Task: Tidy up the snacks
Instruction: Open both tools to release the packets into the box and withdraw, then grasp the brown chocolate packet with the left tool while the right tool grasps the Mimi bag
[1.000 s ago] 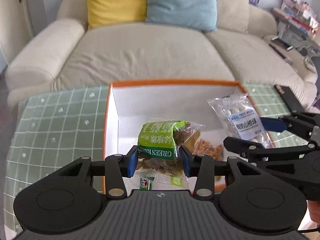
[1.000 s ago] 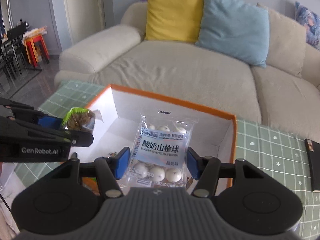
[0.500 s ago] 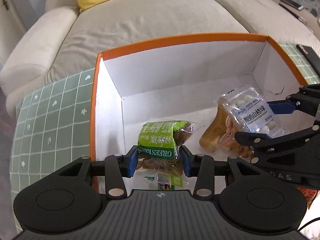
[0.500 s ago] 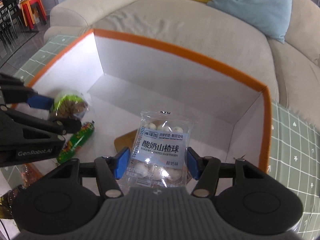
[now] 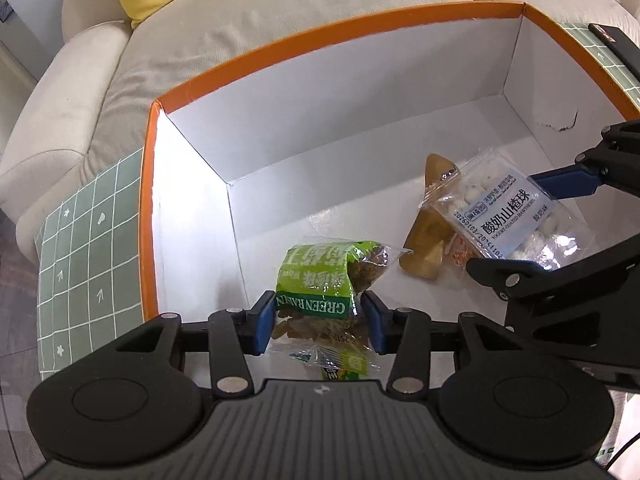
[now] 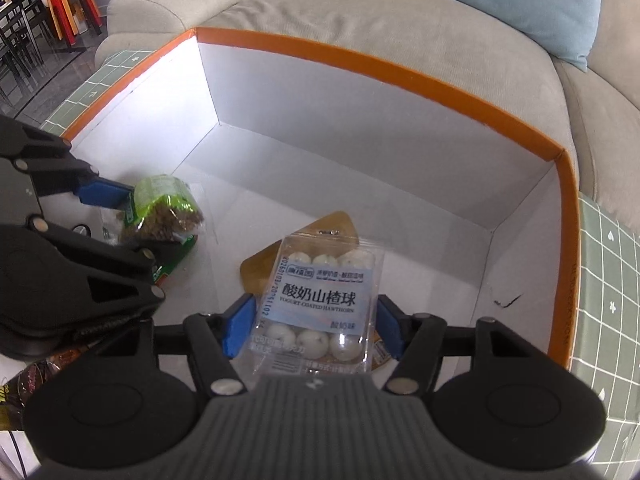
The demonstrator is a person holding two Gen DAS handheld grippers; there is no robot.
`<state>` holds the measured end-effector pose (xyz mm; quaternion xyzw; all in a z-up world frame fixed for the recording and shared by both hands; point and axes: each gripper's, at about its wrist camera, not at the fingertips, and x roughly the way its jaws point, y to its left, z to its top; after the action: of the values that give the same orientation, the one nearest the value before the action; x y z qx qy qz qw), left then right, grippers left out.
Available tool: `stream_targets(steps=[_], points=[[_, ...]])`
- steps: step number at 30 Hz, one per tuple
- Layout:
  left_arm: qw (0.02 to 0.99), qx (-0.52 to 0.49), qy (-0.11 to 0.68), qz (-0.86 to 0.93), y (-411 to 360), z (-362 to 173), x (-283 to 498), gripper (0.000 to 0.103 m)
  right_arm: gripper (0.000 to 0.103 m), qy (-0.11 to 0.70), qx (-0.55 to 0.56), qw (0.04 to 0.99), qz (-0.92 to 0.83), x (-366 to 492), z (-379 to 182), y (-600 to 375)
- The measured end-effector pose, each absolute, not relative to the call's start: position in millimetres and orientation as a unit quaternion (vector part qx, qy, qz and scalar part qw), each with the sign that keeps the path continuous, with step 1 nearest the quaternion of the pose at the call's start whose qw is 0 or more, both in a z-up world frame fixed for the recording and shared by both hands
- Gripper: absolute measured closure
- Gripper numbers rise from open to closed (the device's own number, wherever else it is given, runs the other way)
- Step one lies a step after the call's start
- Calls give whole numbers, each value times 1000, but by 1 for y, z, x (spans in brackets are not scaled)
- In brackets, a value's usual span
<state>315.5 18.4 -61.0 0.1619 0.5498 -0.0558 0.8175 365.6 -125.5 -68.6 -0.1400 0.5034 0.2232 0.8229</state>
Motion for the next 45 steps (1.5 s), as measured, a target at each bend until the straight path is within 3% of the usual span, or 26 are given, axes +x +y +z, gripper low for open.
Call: stream_targets(steps=[6,8,11,12,13,31,39,45], points=[[818,167,547,-59,17,-57,311,46,38,509,-141,823,209,362,-66,-126],[818,169,546,-61,17,-53,310,45,30,504,-152,826,201,361,-62,-127],[830,181,526,-46,19,-42,304,26,26,497,-156,830,199,359,-55,-130],[835,183,517,-43,20,-37,302,25,23,496,-155,831,199,358,-51,-131],[839,181,511,-44,22,-31,299,25,19,492,-153,834,199,357,-46,-133],[922,52,382,-33,54,54,187,25,19,342,-107,911,206,235,35,-154],[928,34,369,-23,67,39,127,25,19,291,-103,931,196,163,23,-167],[912,-7,410,-20,89,-4,100,26,18,278,-84,942,168,122,-9,-181]])
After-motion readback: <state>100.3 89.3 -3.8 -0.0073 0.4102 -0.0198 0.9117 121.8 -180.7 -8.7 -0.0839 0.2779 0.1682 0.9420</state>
